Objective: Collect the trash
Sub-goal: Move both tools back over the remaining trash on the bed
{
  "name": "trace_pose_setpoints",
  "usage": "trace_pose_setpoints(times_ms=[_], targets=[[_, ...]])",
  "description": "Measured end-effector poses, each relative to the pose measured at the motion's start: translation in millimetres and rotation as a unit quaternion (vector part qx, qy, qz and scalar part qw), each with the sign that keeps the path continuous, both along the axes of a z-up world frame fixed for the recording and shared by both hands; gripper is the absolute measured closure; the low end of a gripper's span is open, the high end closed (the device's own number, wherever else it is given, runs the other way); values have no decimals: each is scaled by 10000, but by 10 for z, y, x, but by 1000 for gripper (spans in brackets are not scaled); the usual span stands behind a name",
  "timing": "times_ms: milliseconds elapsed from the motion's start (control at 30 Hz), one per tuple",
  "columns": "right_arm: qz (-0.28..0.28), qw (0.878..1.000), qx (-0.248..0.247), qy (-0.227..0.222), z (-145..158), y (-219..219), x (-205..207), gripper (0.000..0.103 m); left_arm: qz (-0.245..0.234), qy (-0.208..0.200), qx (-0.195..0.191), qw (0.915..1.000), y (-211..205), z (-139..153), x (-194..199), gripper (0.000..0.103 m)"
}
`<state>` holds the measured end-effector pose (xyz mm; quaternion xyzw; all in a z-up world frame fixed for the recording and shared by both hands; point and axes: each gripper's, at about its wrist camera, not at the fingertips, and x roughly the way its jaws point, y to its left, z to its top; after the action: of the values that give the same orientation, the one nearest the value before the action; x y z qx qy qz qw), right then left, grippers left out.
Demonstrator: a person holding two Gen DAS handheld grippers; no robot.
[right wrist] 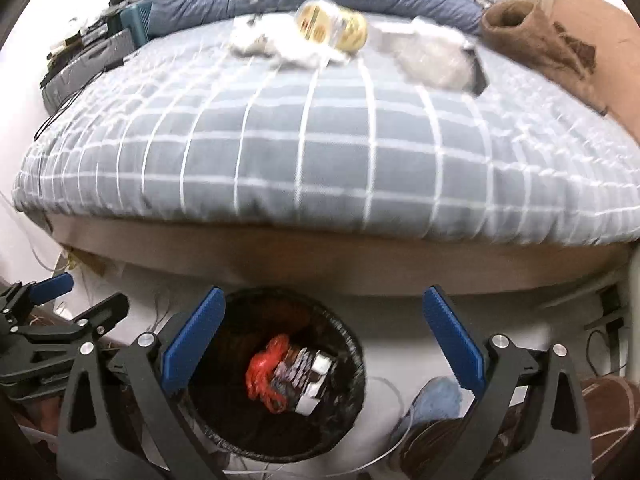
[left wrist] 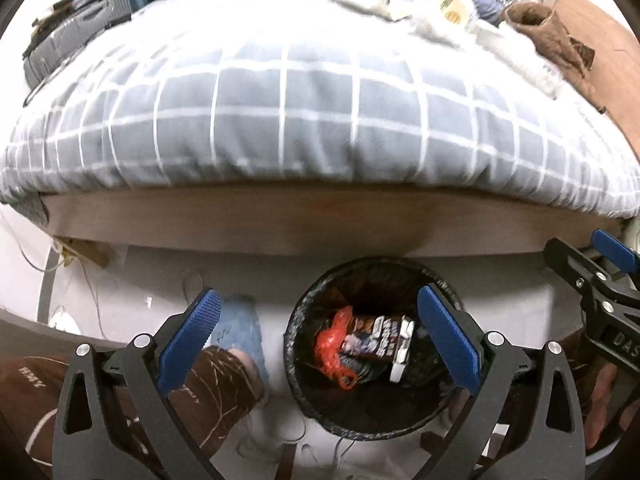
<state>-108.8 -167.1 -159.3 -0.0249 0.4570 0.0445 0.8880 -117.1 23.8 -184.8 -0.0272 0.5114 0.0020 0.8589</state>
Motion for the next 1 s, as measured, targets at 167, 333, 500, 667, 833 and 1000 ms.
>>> trace_pose_setpoints(times_ms=[167,333,500,667,833,1000], targets=[[-98,9990,-175,-409,217,-79,-16,8,-24,-258,-46,9997,-69,231,20,6],[-207,9975,-198,-653,388,-214,22,8,-42,-431,-41,9991,-132,387,84,6],[-356,9953,-181,-877,557,-376,127,8,-32,-545,-62,9985,-189,503,243,6],[-485,9927,-254,-1079,657,-550,327,8,-52,-722,-54,9974,-262,604,476,6],[-551,9909,-354,-1173,674,-664,543,8,-102,-919,-129,9956,-377,699,731,6],[-706,9905,-311,-1142,683,-807,768,8,-200,-1172,-34,9929,-469,753,982,6]])
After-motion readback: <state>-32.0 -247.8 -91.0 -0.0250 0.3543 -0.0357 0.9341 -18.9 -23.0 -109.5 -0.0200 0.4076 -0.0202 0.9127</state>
